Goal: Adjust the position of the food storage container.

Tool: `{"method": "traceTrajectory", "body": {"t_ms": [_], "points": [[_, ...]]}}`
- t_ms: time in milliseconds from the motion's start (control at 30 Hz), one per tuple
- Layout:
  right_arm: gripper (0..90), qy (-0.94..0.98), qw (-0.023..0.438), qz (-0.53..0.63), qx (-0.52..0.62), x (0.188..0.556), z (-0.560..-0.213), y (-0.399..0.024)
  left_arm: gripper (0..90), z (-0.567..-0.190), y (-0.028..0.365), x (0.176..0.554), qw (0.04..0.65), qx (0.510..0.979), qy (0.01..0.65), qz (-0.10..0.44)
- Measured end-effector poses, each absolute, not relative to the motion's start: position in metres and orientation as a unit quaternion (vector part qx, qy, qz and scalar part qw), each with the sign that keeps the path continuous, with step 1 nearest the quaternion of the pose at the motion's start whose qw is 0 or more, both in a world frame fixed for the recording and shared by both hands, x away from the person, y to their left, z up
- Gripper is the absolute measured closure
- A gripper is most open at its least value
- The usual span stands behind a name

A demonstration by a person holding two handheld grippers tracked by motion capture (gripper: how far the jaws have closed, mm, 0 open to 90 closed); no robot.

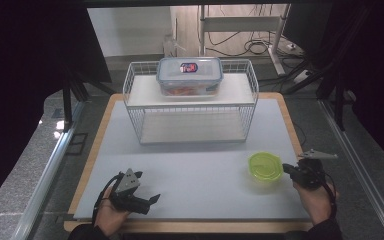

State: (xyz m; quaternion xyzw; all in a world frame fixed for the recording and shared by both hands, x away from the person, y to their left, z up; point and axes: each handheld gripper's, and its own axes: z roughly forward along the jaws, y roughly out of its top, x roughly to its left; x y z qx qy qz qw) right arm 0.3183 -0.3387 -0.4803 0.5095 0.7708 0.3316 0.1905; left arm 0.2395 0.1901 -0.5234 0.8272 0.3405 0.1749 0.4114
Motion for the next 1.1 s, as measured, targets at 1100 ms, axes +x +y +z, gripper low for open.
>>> {"method": "traceTrajectory", "body": {"t_ms": [1100], "points": [[89.0, 0.816, 0.104, 0.322, 0.468, 0.337, -0.508, -0.292, 3.1, -0.525, 0.189, 0.241, 0.405, 0.831, 0.340, 0.171]]}}
